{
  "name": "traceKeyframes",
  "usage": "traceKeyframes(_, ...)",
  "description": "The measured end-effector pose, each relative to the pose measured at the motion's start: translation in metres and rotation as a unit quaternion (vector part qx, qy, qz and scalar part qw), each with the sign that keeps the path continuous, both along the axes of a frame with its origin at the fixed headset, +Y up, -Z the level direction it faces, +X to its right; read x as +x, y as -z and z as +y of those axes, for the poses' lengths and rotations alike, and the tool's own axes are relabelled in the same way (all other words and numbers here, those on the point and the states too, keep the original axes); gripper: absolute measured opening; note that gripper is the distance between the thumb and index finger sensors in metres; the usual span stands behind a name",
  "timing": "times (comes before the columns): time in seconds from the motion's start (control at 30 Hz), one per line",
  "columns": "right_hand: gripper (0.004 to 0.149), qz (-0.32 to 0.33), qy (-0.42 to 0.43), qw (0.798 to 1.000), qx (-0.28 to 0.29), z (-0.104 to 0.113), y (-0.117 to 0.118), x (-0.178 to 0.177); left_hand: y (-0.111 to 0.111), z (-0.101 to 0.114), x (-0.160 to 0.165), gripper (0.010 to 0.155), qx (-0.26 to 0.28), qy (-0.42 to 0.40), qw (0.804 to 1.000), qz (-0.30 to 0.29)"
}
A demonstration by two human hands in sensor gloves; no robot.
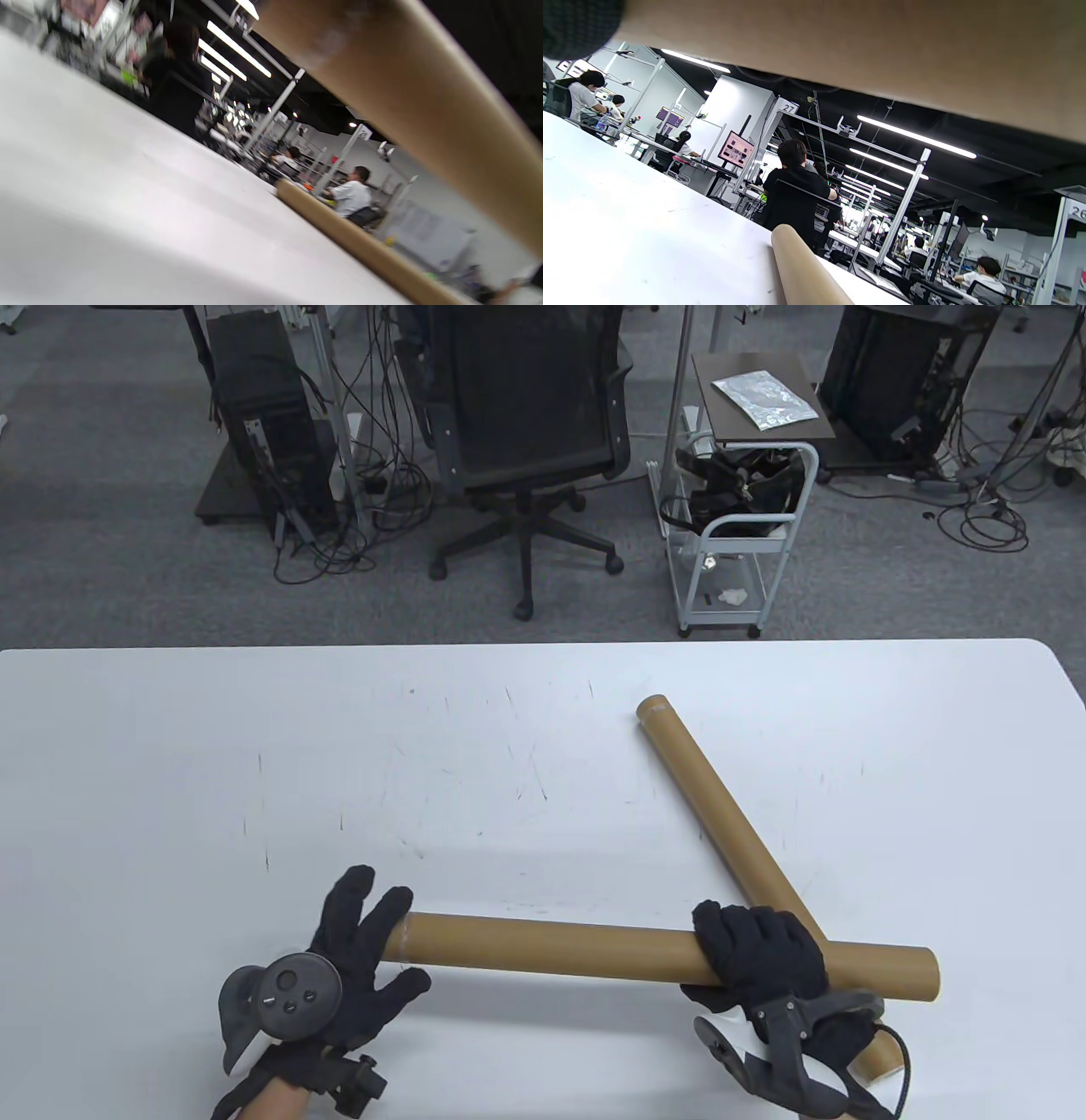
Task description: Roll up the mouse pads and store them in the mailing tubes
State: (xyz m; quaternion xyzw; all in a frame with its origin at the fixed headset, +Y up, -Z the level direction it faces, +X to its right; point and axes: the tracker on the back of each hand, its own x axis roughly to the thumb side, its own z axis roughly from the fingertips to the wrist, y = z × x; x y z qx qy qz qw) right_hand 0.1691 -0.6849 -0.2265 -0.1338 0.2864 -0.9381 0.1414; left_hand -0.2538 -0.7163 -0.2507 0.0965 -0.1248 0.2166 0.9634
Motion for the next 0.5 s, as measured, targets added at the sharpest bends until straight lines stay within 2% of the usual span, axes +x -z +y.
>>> traceKeyframes(0.07,0.074,-0.012,0.001,1.0,0.003,0.003,-0.001,0.005,0.003,-0.004,-0.012,0.091,0.006,0.068,0.997,0.038)
traceKeyframes(0.17,0.074,-0.025,0.001,1.0,0.012,0.007,-0.002,0.009,0.012,-0.019,-0.025,0.093,-0.061,0.119,0.989,0.07)
traceKeyframes(0.3,0.074,-0.027,0.002,1.0,0.015,0.008,-0.002,0.01,0.023,-0.035,-0.034,0.1,-0.14,0.194,0.964,0.118)
traceKeyframes(0.4,0.074,-0.03,-0.013,0.999,0.015,0.008,-0.002,0.009,0.027,-0.045,-0.04,0.095,-0.174,0.265,0.937,0.144)
traceKeyframes(0.5,0.075,-0.029,-0.03,0.999,0.014,0.006,-0.002,0.007,0.03,-0.049,-0.047,0.091,-0.188,0.279,0.926,0.173)
